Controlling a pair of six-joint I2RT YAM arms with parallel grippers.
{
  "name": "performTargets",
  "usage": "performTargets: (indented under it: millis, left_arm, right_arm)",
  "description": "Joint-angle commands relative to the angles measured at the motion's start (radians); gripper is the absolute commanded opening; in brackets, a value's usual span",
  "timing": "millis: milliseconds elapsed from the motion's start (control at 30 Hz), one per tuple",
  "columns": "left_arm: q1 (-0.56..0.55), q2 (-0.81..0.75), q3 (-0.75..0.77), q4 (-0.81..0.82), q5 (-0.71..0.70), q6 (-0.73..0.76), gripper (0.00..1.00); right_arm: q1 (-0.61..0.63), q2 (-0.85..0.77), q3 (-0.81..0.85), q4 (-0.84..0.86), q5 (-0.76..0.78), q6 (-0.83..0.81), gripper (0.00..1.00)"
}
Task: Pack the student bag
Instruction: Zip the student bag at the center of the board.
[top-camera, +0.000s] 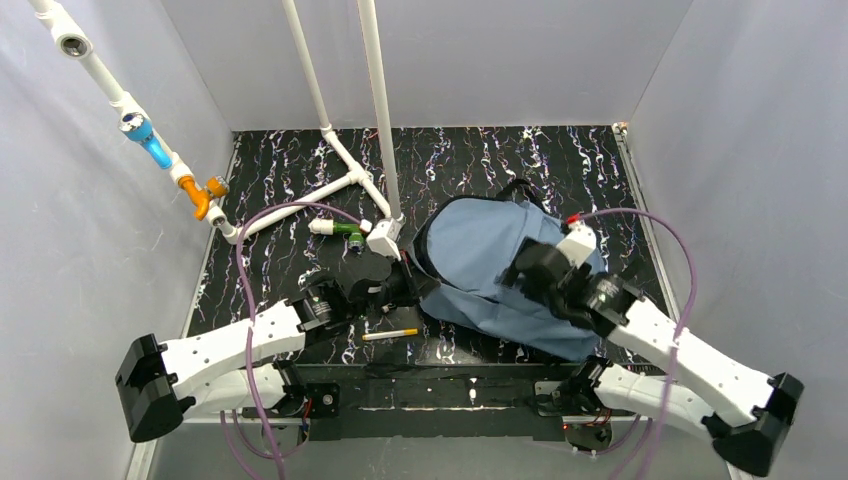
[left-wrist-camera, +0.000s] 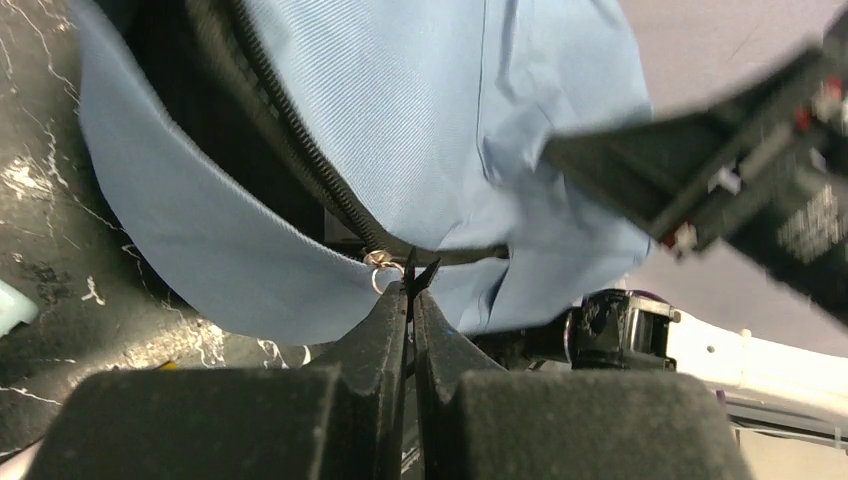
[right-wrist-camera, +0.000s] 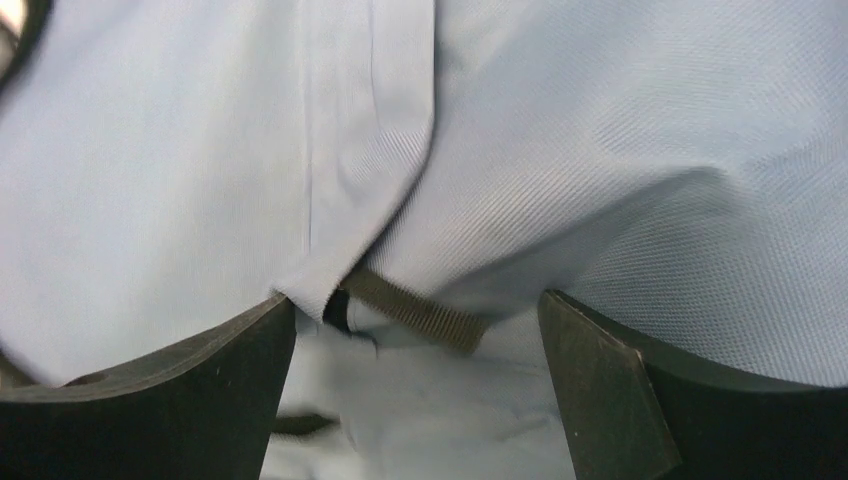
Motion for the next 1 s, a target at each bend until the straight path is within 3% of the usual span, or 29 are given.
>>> performTargets:
  millis: [0, 67, 133, 267, 400, 533, 600, 800, 867, 967]
  left_arm:
    - [-0.093, 0.014, 0.003, 0.045, -0.002, -0.074, 0.00]
    - [-0.146, 0.068, 0.031, 0.060, -0.016, -0.088, 0.00]
    - [-0.182, 0.129, 0.067, 0.088, -0.011, -0.084, 0.00]
    - [-0.192, 0.229, 0.130, 0.172, 0.029, -0.057, 0.00]
    - [-0.187, 0.268, 0.175, 0.176, 0.021, -0.005, 0.00]
    - [-0.169, 0.295, 0.191, 0.184, 0.067, 0.007, 0.00]
    - [-0.167, 0.308, 0.200, 0.194, 0.091, 0.008, 0.00]
    - [-0.167, 0.332, 0.205, 0.214, 0.130, 0.001, 0.00]
    - [-0.167, 0.346, 0.204, 0.221, 0.135, -0.011, 0.00]
    - [-0.172, 0.357, 0.201, 0.228, 0.142, -0.023, 0.00]
  right_arm:
    - [-0.456, 0.152, -0.035, 0.441, -0.243, -0.394, 0.98]
    - [-0.635, 0.228, -0.024, 0.591, -0.373, -0.538, 0.98]
    - [-0.702, 0.321, 0.044, 0.631, -0.405, -0.679, 0.98]
    - [-0.707, 0.460, 0.228, 0.403, -0.381, -0.798, 0.98]
    - [-0.707, 0.405, 0.259, 0.205, -0.490, -0.753, 0.98]
    - [-0.707, 0.268, 0.296, -0.018, -0.438, -0.693, 0.98]
    - [-0.707, 0.186, 0.271, -0.075, -0.517, -0.639, 0.98]
    - [-0.707, 0.004, 0.045, 0.053, -0.923, -0.348, 0.94]
    - [-0.707, -0.023, -0.007, 0.107, -0.985, -0.265, 0.88]
    - [-0.707, -0.029, -0.018, 0.049, -0.980, -0.235, 0.87]
